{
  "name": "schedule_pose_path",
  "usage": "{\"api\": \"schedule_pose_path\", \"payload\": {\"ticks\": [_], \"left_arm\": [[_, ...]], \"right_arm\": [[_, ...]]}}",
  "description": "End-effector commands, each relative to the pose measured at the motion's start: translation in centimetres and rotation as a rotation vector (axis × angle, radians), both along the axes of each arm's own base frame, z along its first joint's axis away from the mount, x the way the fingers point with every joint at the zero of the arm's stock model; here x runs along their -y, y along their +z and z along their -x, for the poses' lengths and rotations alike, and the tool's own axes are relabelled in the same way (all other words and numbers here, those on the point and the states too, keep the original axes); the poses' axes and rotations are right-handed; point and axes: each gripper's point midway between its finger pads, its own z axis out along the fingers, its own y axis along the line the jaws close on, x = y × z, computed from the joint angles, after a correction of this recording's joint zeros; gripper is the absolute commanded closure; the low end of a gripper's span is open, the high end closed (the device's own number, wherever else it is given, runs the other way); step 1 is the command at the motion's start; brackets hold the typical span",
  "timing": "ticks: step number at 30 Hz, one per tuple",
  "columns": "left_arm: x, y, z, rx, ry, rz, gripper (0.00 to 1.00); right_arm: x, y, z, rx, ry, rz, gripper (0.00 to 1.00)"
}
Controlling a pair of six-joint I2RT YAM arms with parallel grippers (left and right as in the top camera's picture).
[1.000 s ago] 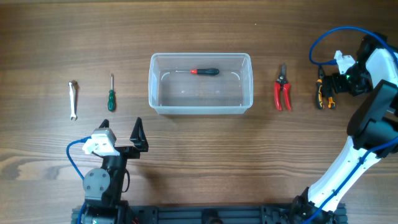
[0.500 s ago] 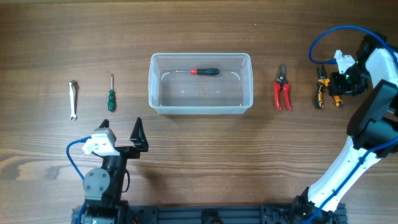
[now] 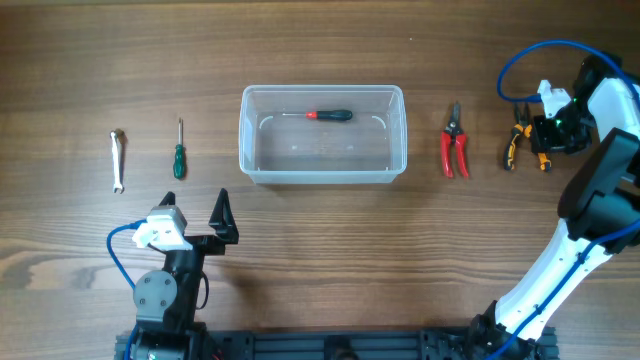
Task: Pack container
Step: 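Grasp the pliers and carry them over the container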
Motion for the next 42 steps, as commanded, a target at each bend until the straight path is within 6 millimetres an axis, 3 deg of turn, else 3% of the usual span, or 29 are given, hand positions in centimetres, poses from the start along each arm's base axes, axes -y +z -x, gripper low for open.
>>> {"api": "schedule_pose_path", "payload": {"ticks": [1, 8, 15, 21, 26, 29, 31, 34, 37, 38, 41, 42], "left_arm": [[0.1, 0.0, 0.0, 0.005, -0.007, -0.008, 0.0], [0.1, 0.0, 0.0, 0.005, -0.007, -0.008, 0.0], [0.1, 0.0, 0.0, 0.005, -0.007, -0.008, 0.0], [0.1, 0.0, 0.0, 0.005, -0.007, -0.008, 0.0], [0.1, 0.0, 0.0, 0.005, -0.007, -0.008, 0.0], [0.1, 0.0, 0.0, 0.005, -0.007, -0.008, 0.0], [0.1, 0.0, 0.0, 0.005, -0.007, -0.008, 0.0], [0.1, 0.0, 0.0, 0.005, -0.007, -0.008, 0.0], [0.1, 0.0, 0.0, 0.005, -0.007, -0.008, 0.0], [0.1, 0.0, 0.0, 0.005, -0.007, -0.008, 0.0], [0.1, 0.0, 0.0, 0.005, -0.007, -0.008, 0.0], [0.1, 0.0, 0.0, 0.005, -0.007, -0.008, 0.0]], "right_arm": [[-0.5, -1.1, 0.2, -0.012, -0.028, -0.032, 0.77], [-0.3, -0.8, -0.2, 0.002, -0.057, -0.026, 0.86], [0.1, 0.7, -1.3, 0.03, -0.095, -0.02, 0.89], [0.7, 4.1, -3.4, 0.097, -0.122, 0.0, 0.93], [-0.9, 8.3, -5.7, 0.161, -0.071, 0.014, 0.96], [-2.8, 11.3, -7.2, 0.217, -0.023, 0.028, 0.96], [-4.4, 13.4, -8.0, 0.255, 0.013, 0.033, 0.96], [-9.0, 18.2, -8.9, 0.336, 0.12, 0.043, 0.96], [-15.5, 24.0, -8.8, 0.459, 0.287, 0.053, 0.96], [-19.4, 26.6, -8.1, 0.518, 0.401, 0.055, 0.96], [-25.1, 29.5, -6.4, 0.587, 0.574, 0.051, 0.96], [-28.0, 30.5, -5.5, 0.613, 0.662, 0.046, 0.96]]}}
